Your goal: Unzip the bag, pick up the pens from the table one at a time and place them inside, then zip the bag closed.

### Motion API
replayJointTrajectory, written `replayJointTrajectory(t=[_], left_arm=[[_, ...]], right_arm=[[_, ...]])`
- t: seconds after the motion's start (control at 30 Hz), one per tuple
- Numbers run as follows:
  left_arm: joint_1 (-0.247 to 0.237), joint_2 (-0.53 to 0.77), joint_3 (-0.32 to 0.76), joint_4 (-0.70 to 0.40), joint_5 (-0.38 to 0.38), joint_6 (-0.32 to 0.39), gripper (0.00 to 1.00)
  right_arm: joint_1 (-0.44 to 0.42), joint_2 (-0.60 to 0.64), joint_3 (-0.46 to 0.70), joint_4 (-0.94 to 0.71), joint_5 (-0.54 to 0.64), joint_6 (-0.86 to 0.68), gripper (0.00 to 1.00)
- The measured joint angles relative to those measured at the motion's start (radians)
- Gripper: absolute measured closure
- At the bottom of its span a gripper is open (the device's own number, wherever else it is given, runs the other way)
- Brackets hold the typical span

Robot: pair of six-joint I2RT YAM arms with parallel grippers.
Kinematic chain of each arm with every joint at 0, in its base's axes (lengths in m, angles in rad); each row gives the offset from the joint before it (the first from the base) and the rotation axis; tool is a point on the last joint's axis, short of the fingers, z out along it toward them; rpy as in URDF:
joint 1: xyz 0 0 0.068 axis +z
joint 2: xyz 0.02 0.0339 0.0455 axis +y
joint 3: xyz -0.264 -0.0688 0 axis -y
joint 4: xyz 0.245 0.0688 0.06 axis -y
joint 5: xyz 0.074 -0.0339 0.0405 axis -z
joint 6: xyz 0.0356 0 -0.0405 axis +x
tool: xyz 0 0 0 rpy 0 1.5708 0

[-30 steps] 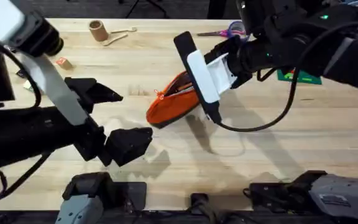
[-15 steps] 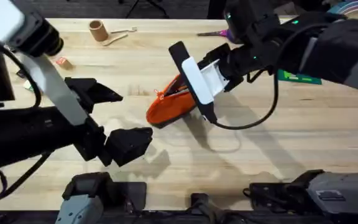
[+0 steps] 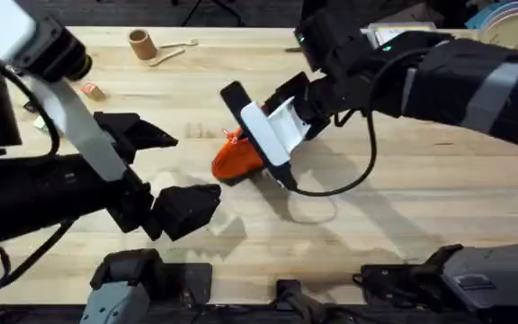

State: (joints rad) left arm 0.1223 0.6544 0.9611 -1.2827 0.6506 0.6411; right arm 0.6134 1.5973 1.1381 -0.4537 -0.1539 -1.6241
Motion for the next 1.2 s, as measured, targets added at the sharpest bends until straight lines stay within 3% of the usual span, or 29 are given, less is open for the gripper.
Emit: replayJointTrajectory(t=[0.73,0.77,0.83,1.0,1.07,1.2], left_arm=[[0.000,0.000,0.000,-0.001,0.000,0.000,0.007],[0.000,0.000,0.000,-0.001,0.000,0.000,0.007],[0.000,0.000,0.000,-0.001,0.000,0.000,0.007],[0.000,0.000,0.000,-0.001,0.000,0.000,0.007],[0.000,0.000,0.000,-0.001,0.000,0.000,0.007],[0.000,0.000,0.000,-0.001,0.000,0.000,0.008]], right_arm=[[0.104,0.107,0.004,0.072,0.009,0.008,0.967],[0.104,0.107,0.004,0.072,0.008,0.010,0.940],[0.105,0.107,0.005,0.073,0.008,0.018,0.764],[0.110,0.106,0.012,0.080,0.004,0.022,0.070],[0.112,0.106,0.019,0.079,0.003,0.022,0.010],[0.112,0.106,0.019,0.077,0.003,0.023,0.005]])
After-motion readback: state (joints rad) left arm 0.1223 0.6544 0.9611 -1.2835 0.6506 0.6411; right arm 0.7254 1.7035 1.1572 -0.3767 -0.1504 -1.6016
